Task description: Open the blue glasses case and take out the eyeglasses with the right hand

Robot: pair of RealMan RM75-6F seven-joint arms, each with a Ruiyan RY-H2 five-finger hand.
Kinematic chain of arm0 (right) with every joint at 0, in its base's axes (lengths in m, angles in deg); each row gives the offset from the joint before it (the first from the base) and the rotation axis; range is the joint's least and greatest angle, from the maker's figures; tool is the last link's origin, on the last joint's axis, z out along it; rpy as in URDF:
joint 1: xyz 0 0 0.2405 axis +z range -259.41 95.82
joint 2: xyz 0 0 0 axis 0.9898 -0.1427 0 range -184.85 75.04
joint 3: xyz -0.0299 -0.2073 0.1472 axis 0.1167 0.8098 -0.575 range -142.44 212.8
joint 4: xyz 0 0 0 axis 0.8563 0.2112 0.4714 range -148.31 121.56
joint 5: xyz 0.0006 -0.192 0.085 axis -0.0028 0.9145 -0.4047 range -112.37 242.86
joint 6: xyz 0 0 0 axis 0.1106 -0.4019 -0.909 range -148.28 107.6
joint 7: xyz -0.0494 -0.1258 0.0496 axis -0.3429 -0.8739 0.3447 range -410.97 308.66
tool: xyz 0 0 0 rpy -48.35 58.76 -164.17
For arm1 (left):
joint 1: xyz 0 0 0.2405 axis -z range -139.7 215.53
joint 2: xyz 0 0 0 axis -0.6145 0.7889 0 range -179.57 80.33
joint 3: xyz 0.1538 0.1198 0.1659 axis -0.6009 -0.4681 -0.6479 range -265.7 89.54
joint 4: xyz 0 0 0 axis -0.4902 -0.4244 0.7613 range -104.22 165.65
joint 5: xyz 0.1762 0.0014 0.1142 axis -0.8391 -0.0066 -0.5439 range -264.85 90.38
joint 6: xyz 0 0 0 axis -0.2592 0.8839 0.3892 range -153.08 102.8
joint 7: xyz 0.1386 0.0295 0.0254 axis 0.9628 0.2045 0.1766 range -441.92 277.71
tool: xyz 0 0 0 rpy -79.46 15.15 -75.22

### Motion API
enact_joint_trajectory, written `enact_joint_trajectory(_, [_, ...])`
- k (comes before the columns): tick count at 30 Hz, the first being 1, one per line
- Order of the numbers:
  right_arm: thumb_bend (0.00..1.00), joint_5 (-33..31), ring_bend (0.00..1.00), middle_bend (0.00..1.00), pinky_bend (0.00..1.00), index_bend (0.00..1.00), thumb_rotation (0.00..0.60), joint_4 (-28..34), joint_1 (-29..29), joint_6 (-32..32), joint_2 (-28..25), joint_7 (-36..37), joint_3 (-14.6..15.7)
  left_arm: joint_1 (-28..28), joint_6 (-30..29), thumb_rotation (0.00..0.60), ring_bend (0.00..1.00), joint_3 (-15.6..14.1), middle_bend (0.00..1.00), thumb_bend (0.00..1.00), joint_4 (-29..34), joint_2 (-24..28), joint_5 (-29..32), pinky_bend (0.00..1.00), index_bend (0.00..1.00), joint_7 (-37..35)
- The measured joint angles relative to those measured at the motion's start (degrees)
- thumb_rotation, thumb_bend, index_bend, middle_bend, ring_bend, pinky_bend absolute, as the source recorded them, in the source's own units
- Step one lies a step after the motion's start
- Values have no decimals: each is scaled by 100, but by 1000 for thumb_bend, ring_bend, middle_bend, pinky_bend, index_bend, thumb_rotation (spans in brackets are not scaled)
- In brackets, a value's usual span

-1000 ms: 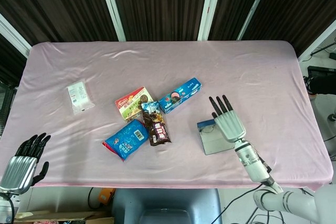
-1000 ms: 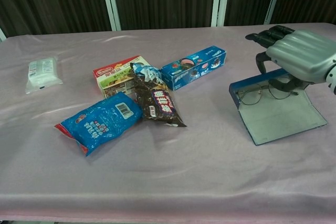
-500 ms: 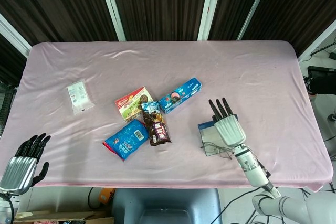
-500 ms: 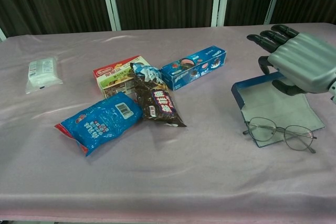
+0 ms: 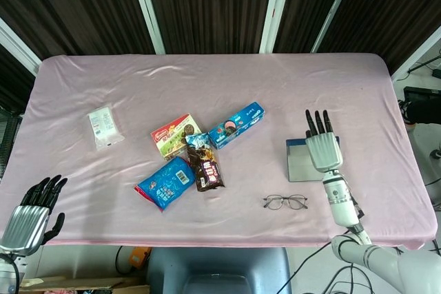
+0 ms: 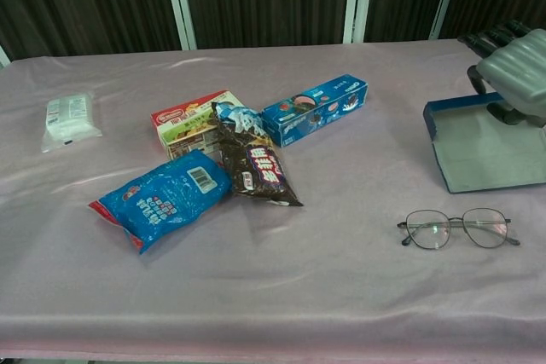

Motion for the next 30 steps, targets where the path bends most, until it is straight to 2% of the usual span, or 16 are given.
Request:
enact_joint_trajectory(5, [549, -400, 0, 46, 0, 354, 600, -412, 76, -686, 148, 329, -203, 10, 32, 600, 52, 10, 51, 458, 4, -21, 32, 157, 0, 57])
enact_joint_trajectory(8, [468, -490, 0, 10, 0, 223, 600, -399, 89, -965, 132, 563, -232, 19, 57, 600, 52, 20, 51, 459, 10, -39, 63, 157, 0, 105])
enact_joint_trajectory(11, [412, -512, 0, 0, 0, 170, 600, -145, 72, -1058, -4, 660, -233, 25, 68, 600, 52, 25, 51, 458, 23, -52, 73, 157, 0, 136])
enact_joint_trajectory(16, [409, -370, 0, 0, 0, 244, 600, 699, -20, -923, -414, 926, -190, 21, 56, 600, 52, 21, 51, 459, 28, -51, 62, 158, 0, 138])
enact_joint_trajectory(22, [409, 53, 0, 0, 0, 383, 600, 2271, -208, -612, -1176, 1205, 11, 25, 61, 600, 53, 12, 52, 458, 39, -50, 45, 158, 0, 146])
enact_joint_trajectory(26, [410, 312, 0, 0, 0, 463, 600, 3440, -347, -551, -1782, 1308, 278, 15, 31, 600, 53, 2, 52, 458, 41, -36, 13, 158, 0, 115])
enact_joint_trajectory(30, [412, 410, 0, 0, 0, 505, 600, 4222, -447, -751, -2280, 1419, 633, 1, -4, 600, 53, -13, 52, 458, 36, -18, -20, 157, 0, 67])
